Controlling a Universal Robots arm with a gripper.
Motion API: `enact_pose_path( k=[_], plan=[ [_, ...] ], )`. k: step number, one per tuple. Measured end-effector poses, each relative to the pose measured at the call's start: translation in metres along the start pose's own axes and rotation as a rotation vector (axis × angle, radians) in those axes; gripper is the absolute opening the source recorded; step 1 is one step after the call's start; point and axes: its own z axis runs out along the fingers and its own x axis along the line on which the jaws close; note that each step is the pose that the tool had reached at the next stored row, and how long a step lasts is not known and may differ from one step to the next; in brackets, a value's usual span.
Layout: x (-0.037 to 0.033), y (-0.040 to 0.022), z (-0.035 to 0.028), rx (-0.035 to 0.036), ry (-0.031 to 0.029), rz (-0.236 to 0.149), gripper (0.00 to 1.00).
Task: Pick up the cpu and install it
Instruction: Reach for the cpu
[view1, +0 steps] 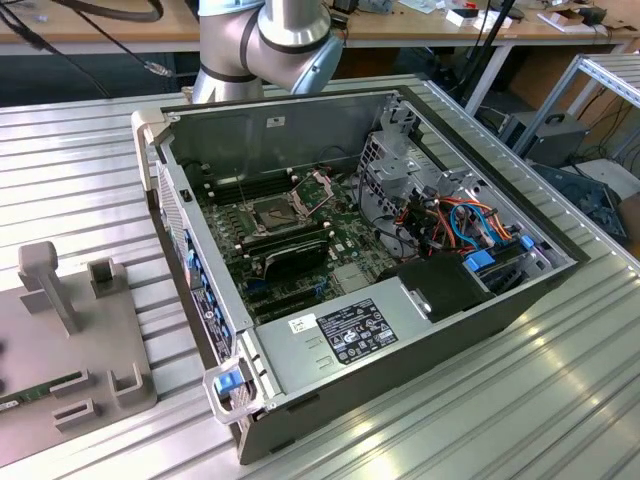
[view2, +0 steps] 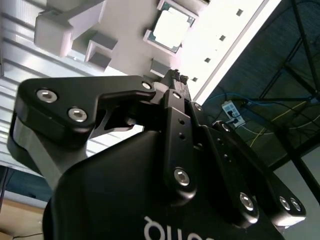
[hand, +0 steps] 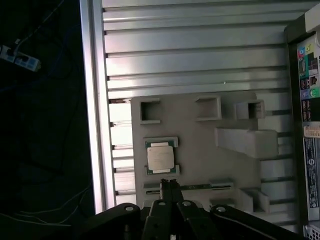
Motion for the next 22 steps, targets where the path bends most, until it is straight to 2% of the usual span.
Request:
enact_pose_path(
  k=[3, 7, 12, 14, 18, 20, 22],
  plan=[
    [0.0002, -0.0083, 0.0062, 0.0001, 0.0013, 0.000, 0.11],
    [0.0001, -0.0093, 0.0143, 0.0005, 0.0045, 0.000, 0.11],
    [-0.0055, -0.0091, 0.0292, 0.0013, 0.0156, 0.000, 0.11],
    [-0.0080, -0.0091, 0.0371, 0.0019, 0.0225, 0.001, 0.11],
    [-0.0081, -0.0092, 0.0382, 0.0020, 0.0233, 0.001, 0.11],
    [-0.0080, -0.0094, 0.0427, 0.0019, 0.0232, 0.001, 0.11],
    [-0.0080, -0.0095, 0.0440, 0.0019, 0.0233, 0.001, 0.11]
  ],
)
